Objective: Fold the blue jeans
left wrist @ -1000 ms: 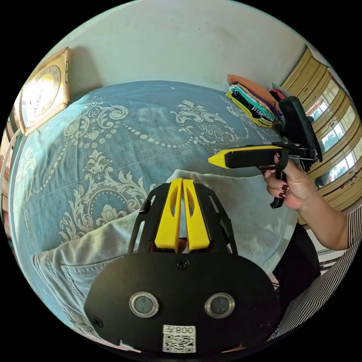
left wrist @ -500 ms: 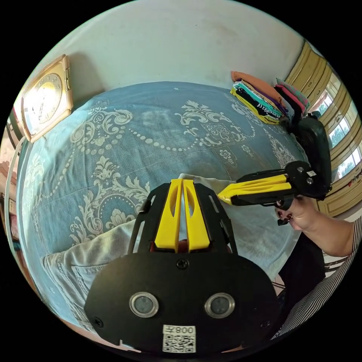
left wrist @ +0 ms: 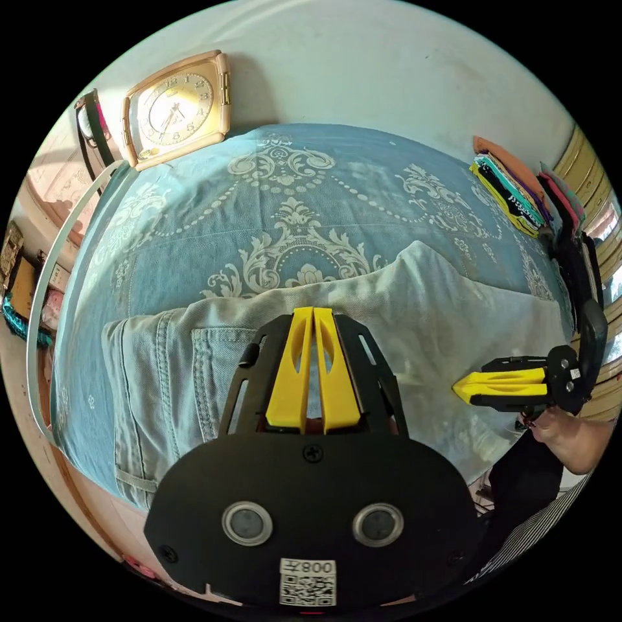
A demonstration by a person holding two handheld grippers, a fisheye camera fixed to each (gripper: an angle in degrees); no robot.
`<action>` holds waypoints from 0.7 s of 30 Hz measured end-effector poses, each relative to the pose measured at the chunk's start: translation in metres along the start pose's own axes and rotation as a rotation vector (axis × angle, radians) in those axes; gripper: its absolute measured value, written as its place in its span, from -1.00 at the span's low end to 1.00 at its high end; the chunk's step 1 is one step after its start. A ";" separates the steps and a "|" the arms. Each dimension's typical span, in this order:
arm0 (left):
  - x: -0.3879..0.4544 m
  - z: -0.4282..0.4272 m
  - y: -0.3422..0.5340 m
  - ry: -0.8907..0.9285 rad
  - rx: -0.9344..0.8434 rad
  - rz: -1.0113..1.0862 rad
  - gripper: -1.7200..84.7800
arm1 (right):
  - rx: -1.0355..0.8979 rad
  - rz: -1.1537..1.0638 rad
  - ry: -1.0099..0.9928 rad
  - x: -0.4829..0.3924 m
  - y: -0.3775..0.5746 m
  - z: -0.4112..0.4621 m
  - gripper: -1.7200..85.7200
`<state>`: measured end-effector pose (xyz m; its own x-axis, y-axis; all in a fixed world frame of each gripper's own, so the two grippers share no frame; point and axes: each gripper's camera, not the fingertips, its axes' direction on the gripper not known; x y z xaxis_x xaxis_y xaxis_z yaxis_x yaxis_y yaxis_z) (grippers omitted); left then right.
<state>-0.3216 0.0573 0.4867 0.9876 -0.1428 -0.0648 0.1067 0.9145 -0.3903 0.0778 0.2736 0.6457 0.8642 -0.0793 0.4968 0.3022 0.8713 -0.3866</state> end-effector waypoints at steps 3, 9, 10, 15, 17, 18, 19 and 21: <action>0.013 -0.021 0.001 -0.007 0.060 -0.011 -0.96 | -0.050 0.006 -0.054 -0.001 0.016 -0.031 -0.96; 0.065 -0.033 0.043 0.094 0.049 0.040 -0.96 | -0.073 0.045 0.043 -0.003 0.104 -0.086 -0.96; 0.076 -0.026 0.050 0.113 0.023 0.039 -0.96 | -0.095 0.082 0.025 0.004 0.122 -0.090 -0.96; 0.110 0.010 0.049 0.164 -0.136 0.014 -0.96 | -0.056 0.189 -0.099 0.032 0.167 -0.124 -0.96; 0.134 -0.004 0.037 0.178 -0.075 0.054 -0.96 | -0.022 0.222 -0.104 0.043 0.189 -0.155 -0.96; 0.143 -0.008 0.034 0.179 -0.057 0.075 -0.96 | -0.006 0.232 -0.105 0.046 0.197 -0.164 -0.96; 0.160 -0.014 0.027 0.195 -0.035 0.119 -0.96 | 0.025 0.264 -0.108 0.056 0.216 -0.184 -0.96; 0.190 -0.017 0.015 0.251 -0.015 0.182 -0.95 | 0.086 0.342 -0.103 0.075 0.252 -0.216 -0.96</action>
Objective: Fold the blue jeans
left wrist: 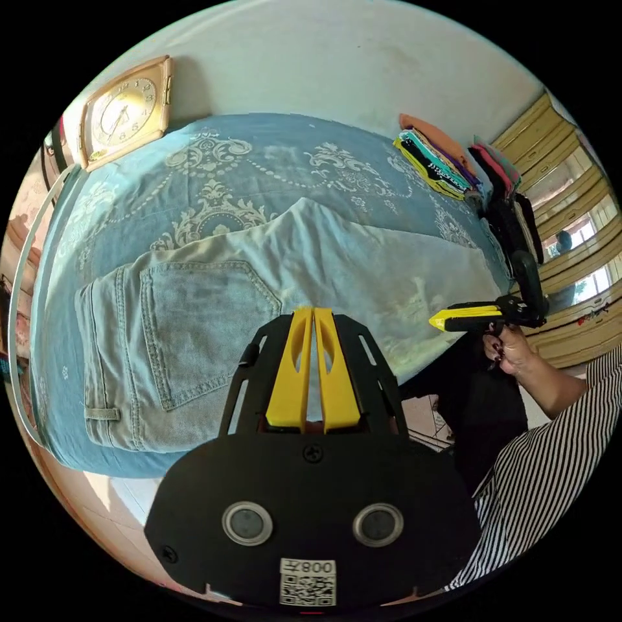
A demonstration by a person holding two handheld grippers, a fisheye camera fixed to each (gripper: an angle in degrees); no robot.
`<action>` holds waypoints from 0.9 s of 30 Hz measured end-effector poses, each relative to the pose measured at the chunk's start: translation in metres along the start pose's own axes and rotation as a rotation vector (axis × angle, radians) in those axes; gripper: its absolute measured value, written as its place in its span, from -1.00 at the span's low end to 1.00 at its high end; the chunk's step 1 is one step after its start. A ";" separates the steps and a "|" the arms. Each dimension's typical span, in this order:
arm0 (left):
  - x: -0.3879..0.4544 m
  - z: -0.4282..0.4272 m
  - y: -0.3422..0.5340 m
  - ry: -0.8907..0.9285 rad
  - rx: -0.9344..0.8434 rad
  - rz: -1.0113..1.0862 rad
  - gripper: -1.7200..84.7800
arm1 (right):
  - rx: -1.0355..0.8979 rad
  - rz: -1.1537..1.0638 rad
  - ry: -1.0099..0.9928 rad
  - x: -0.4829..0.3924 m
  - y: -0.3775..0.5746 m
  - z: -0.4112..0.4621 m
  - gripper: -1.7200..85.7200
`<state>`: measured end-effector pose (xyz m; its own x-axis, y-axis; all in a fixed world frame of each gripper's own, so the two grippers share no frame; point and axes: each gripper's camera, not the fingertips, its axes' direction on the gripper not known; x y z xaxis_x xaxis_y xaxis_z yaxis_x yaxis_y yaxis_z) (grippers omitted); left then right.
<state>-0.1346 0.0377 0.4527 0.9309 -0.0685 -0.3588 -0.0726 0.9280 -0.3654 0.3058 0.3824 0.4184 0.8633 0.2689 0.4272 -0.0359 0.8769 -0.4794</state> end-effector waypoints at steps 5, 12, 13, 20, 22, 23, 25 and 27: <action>0.112 0.046 -0.065 0.145 -0.017 0.236 -0.94 | 0.260 0.290 0.034 0.102 0.099 -0.123 -0.96; 0.279 0.149 -0.158 0.183 -0.131 0.485 -0.95 | 0.344 0.473 0.181 0.188 0.182 -0.209 -0.96; 0.307 0.167 -0.175 0.194 -0.146 0.514 -0.95 | 0.338 0.486 0.209 0.197 0.190 -0.217 -0.96; 0.435 0.275 -0.250 0.021 -0.281 0.646 -0.96 | 0.387 0.482 0.143 0.239 0.226 -0.265 -0.96; 0.448 0.286 -0.261 0.059 -0.283 0.646 -0.96 | 0.385 0.462 0.139 0.246 0.235 -0.278 -0.96; 0.455 0.290 -0.264 0.078 -0.277 0.651 -0.96 | 0.390 0.454 0.128 0.250 0.242 -0.286 -0.96; 0.466 0.293 -0.265 0.069 -0.247 0.631 -0.96 | 0.400 0.454 0.106 0.258 0.252 -0.298 -0.96; 0.481 0.294 -0.266 0.051 -0.212 0.606 -0.96 | 0.409 0.460 0.106 0.263 0.261 -0.313 -0.96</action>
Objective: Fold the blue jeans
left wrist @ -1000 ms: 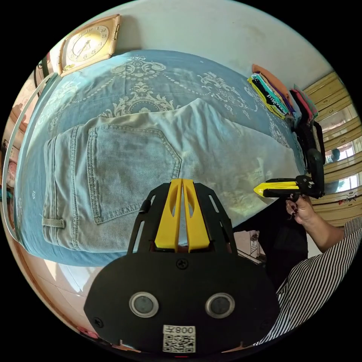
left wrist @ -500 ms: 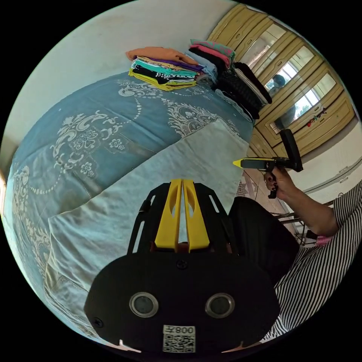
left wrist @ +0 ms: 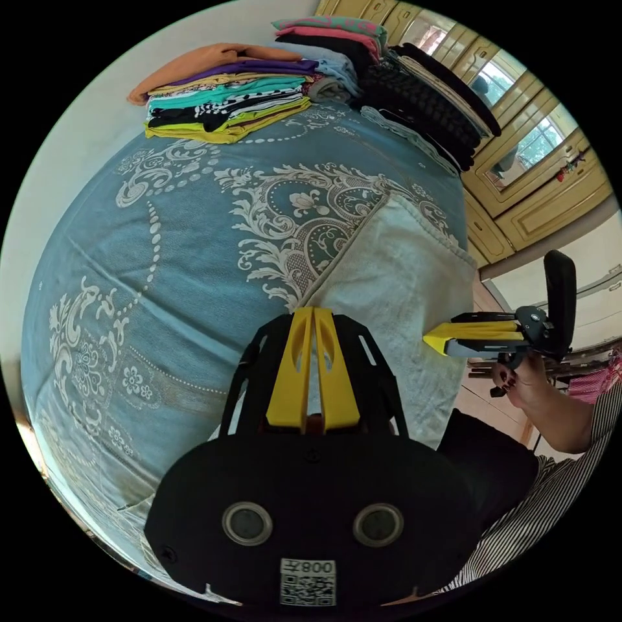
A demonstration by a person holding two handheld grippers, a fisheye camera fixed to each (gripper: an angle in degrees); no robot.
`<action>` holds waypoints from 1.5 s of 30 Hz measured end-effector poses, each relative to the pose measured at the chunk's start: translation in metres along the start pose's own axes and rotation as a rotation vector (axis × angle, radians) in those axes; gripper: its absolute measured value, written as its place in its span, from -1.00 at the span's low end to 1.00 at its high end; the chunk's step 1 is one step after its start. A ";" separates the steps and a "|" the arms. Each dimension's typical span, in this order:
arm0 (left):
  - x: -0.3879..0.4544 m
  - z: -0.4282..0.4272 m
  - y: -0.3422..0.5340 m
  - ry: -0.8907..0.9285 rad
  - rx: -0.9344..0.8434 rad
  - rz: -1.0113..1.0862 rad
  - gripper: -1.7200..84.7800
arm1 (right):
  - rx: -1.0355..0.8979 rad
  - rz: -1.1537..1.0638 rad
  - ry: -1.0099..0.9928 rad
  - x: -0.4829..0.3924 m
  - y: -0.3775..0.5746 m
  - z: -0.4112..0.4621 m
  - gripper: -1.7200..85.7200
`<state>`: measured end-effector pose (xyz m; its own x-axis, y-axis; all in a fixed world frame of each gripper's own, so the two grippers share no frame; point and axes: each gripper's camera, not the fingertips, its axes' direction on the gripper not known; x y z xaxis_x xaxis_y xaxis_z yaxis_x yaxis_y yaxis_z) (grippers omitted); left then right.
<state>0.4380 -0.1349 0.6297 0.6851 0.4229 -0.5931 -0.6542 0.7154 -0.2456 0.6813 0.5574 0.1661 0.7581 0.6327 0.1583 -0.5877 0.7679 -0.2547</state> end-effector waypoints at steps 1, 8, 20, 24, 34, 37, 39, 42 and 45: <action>0.012 -0.001 -0.008 0.026 0.040 0.024 -0.96 | 0.015 -0.001 0.013 0.004 -0.001 -0.011 -0.96; 0.070 0.042 -0.090 -0.028 -0.053 0.117 -0.95 | 0.032 0.000 0.027 0.039 -0.003 -0.058 -0.95; 0.131 0.058 -0.201 0.129 -0.015 0.323 -0.77 | 0.278 0.210 0.167 0.124 0.035 -0.194 -0.77; 0.145 0.077 -0.242 0.127 -0.086 0.354 -0.73 | 0.253 0.230 0.173 0.145 0.030 -0.207 -0.74; 0.179 0.121 -0.313 0.033 -0.220 0.461 -0.70 | 0.193 0.251 0.135 0.167 0.015 -0.216 -0.77; 0.175 0.122 -0.319 0.062 -0.213 0.460 -0.71 | 0.183 0.249 0.149 0.165 0.010 -0.219 -0.78; 0.175 0.122 -0.321 0.064 -0.219 0.467 -0.73 | 0.182 0.253 0.144 0.164 0.008 -0.220 -0.79; 0.178 0.122 -0.327 0.078 -0.259 0.489 -0.79 | 0.179 0.259 0.137 0.160 0.005 -0.220 -0.80; 0.174 0.118 -0.328 0.087 -0.270 0.481 -0.86 | 0.173 0.267 0.105 0.159 0.002 -0.222 -0.81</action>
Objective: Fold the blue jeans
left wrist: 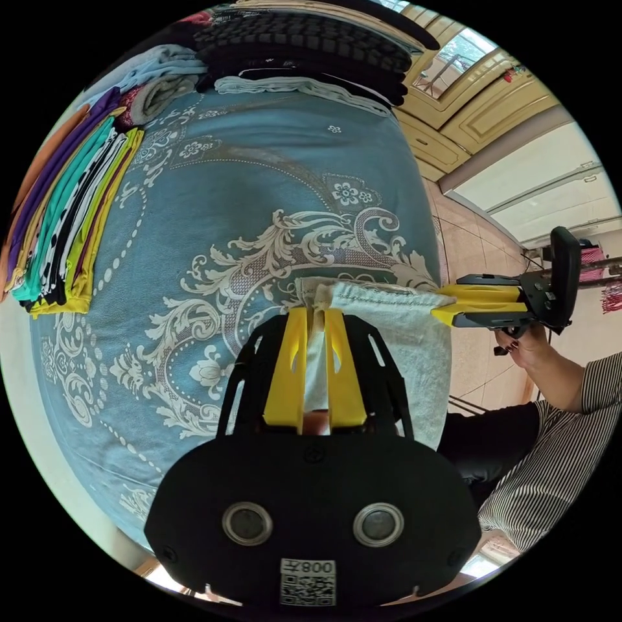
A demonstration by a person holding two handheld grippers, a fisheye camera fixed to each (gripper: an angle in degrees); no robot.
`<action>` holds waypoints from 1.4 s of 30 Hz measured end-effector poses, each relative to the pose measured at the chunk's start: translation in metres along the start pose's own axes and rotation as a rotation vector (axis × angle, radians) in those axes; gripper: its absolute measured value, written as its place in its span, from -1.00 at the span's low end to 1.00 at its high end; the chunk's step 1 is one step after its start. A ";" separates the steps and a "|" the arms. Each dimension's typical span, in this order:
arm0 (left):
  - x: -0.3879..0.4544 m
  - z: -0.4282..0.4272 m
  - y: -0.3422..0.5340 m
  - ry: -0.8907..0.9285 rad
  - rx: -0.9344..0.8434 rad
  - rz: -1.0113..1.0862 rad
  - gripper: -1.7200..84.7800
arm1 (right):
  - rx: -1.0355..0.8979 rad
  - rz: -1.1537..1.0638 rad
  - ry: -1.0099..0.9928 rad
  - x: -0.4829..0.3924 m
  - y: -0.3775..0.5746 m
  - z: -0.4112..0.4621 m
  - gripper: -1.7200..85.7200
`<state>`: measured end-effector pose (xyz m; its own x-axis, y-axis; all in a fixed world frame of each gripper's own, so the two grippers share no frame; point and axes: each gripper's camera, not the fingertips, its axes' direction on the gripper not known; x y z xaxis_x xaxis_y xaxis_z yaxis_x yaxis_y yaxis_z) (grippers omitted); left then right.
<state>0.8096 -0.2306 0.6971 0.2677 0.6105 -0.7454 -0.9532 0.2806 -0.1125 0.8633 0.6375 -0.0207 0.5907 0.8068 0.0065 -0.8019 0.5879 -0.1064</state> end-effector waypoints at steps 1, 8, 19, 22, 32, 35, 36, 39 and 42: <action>-0.002 -0.004 0.003 0.011 0.009 -0.007 -0.88 | -0.004 0.007 -0.028 0.001 -0.001 -0.001 -0.81; -0.005 -0.044 0.036 0.016 0.072 0.003 -0.93 | 0.044 -0.005 -0.149 -0.020 0.003 -0.016 -0.82; -0.005 -0.126 0.145 -0.020 0.190 0.054 -0.93 | 0.119 -0.181 -0.271 -0.125 0.027 -0.038 -0.83; -0.006 -0.148 0.191 -0.026 0.230 0.039 -0.93 | 0.117 -0.239 -0.321 -0.166 0.036 -0.034 -0.82; -0.023 -0.192 0.391 -0.026 0.322 -0.108 -0.93 | -0.014 -0.512 -0.436 -0.337 0.084 0.030 -0.82; -0.032 -0.189 0.447 -0.006 0.316 -0.160 -0.94 | -0.080 -0.572 -0.441 -0.383 0.100 0.065 -0.83; -0.034 -0.188 0.458 -0.002 0.316 -0.169 -0.94 | -0.093 -0.583 -0.441 -0.392 0.104 0.073 -0.83; -0.045 -0.177 0.505 0.035 0.299 -0.228 -0.93 | -0.162 -0.618 -0.428 -0.430 0.119 0.113 -0.83; -0.054 -0.167 0.548 0.059 0.298 -0.268 -0.93 | -0.227 -0.634 -0.422 -0.463 0.134 0.154 -0.83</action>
<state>0.2496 -0.2331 0.5657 0.4845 0.4451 -0.7531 -0.7657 0.6320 -0.1190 0.4689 0.3518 0.1156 0.8082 0.3022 0.5054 -0.2591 0.9532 -0.1556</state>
